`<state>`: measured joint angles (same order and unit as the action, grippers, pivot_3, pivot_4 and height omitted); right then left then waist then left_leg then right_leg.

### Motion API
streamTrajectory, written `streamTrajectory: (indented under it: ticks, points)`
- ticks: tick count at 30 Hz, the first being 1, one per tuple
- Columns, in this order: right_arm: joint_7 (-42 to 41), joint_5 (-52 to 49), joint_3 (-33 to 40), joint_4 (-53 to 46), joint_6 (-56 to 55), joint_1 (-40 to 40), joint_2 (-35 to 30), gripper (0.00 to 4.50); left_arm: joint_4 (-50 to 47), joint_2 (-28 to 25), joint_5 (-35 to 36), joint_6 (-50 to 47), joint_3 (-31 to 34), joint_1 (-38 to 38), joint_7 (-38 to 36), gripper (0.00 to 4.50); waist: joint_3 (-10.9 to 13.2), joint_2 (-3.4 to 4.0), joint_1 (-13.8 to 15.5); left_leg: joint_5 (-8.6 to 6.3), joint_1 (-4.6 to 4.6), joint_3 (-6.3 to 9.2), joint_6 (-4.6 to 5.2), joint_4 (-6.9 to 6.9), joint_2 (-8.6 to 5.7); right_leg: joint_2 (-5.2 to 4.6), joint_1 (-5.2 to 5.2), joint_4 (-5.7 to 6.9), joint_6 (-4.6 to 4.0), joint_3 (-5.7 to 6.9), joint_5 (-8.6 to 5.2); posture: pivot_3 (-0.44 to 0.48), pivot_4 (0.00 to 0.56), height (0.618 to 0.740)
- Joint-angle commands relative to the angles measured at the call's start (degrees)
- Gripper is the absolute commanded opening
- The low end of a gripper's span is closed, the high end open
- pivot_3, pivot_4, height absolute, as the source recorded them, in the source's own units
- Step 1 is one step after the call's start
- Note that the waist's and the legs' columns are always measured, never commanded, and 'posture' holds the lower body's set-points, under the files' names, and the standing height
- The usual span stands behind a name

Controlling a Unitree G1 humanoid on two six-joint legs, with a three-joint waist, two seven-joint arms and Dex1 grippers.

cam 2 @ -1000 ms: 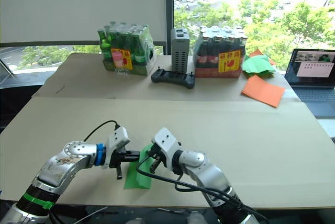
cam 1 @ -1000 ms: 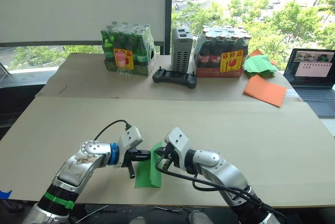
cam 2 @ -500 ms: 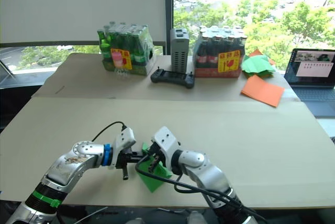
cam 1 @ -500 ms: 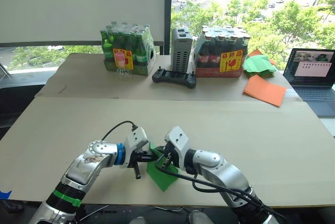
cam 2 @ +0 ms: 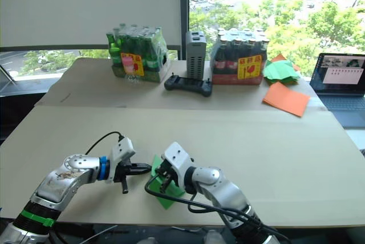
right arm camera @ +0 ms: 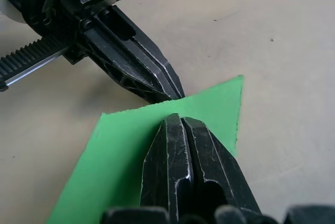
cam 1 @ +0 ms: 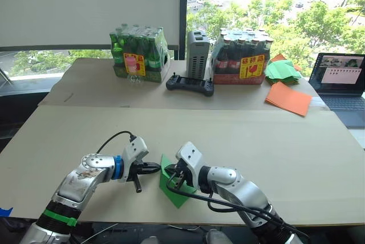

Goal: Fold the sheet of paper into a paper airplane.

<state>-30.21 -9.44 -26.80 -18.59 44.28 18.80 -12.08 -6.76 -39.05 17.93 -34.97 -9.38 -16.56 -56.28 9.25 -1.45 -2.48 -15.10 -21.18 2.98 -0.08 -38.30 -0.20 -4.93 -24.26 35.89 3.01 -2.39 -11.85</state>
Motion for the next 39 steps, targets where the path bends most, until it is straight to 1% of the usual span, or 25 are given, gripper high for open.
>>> streamTrajectory:
  ticks: [1,6,11,15,18,19,23,26,30,35,39]
  points:
    - [-1.23,-0.99,-0.74,-1.69,-0.23,0.42,0.24,0.00,0.41,1.00,-0.98,0.71,-0.86,-0.68,0.80,0.03,0.00,0.00,0.03,0.00,0.00,0.00,0.00,0.00,0.00,0.00,0.00,0.00,0.00,0.00,0.00,0.000,0.150,0.740]
    - [-0.94,0.14,-2.02,0.00,0.05,0.29,-0.15,0.00,1.53,1.19,-1.39,1.29,-0.47,-1.05,1.13,0.03,0.00,0.00,0.10,0.00,0.00,0.00,0.00,0.00,-0.01,0.00,0.01,-0.01,0.00,0.00,0.00,0.000,0.150,0.740]
    - [0.81,0.89,-1.33,3.06,0.06,0.15,0.55,0.00,-2.20,-1.92,0.02,-0.19,3.08,-0.02,1.35,0.03,0.00,0.00,-0.15,0.00,0.01,0.01,0.00,0.00,0.00,0.00,-0.01,0.01,-0.01,0.01,0.00,0.000,0.150,0.740]
    - [0.85,0.73,-1.20,3.39,-0.34,0.04,0.50,0.00,-7.93,-4.08,4.25,-3.72,6.81,0.09,0.62,0.03,0.00,0.00,-0.10,0.00,0.01,0.02,0.00,0.00,0.07,0.08,-0.04,0.04,-0.07,0.00,0.01,0.000,0.150,0.740]
    - [0.84,0.72,-1.12,3.77,-0.59,0.16,0.53,0.00,-11.72,-4.83,7.84,-6.77,7.72,1.39,-0.71,0.03,0.00,0.00,-0.08,0.00,0.01,0.02,0.00,0.00,0.07,0.08,-0.01,0.01,-0.07,0.00,0.00,0.000,0.150,0.740]
    - [0.84,0.74,-1.08,3.91,-0.66,0.25,0.56,0.00,-12.66,-4.86,8.56,-7.29,7.54,2.49,-1.03,0.03,0.00,0.00,-0.07,0.00,0.01,0.01,0.00,0.00,0.07,0.08,-0.02,0.01,-0.07,0.00,0.00,0.000,0.150,0.740]
    - [0.76,0.74,-0.79,4.14,-0.80,0.57,0.48,0.00,-12.81,-4.03,7.76,-6.56,5.46,6.20,-0.22,0.03,0.01,0.01,-0.24,0.00,0.04,0.00,0.00,0.03,0.08,0.08,-0.02,0.03,-0.10,-0.01,-0.01,0.000,0.150,0.740]
    - [0.63,0.50,-0.26,3.49,-0.54,0.82,0.14,0.00,-9.85,-3.24,5.60,-4.32,4.10,8.19,0.78,0.03,0.01,0.01,-0.05,0.00,0.05,0.03,0.00,0.03,0.10,0.11,-0.02,0.05,-0.13,0.01,-0.01,0.000,0.150,0.740]
    - [0.36,-0.01,0.45,2.61,-1.26,1.03,0.15,0.00,-6.50,-2.97,2.70,-0.85,2.22,8.90,1.34,0.03,0.00,0.01,0.00,0.00,0.05,0.03,0.00,0.03,0.09,0.11,-0.01,0.04,-0.14,0.02,-0.02,0.000,0.150,0.740]
    - [-0.29,-0.54,1.23,2.06,-2.00,1.45,0.41,0.00,-5.26,-2.50,1.63,0.91,0.89,9.11,1.60,0.03,0.00,0.01,0.02,0.00,0.05,0.03,0.00,0.03,0.09,0.11,0.00,0.04,-0.15,0.01,-0.01,0.000,0.150,0.740]
    - [-0.68,0.03,1.32,3.99,-3.38,1.79,0.37,0.00,-5.40,-2.18,1.27,1.58,0.18,9.52,1.84,0.03,0.00,0.01,0.02,0.00,0.06,0.03,0.00,0.03,0.09,0.11,0.01,0.04,-0.15,0.01,-0.01,0.000,0.150,0.740]
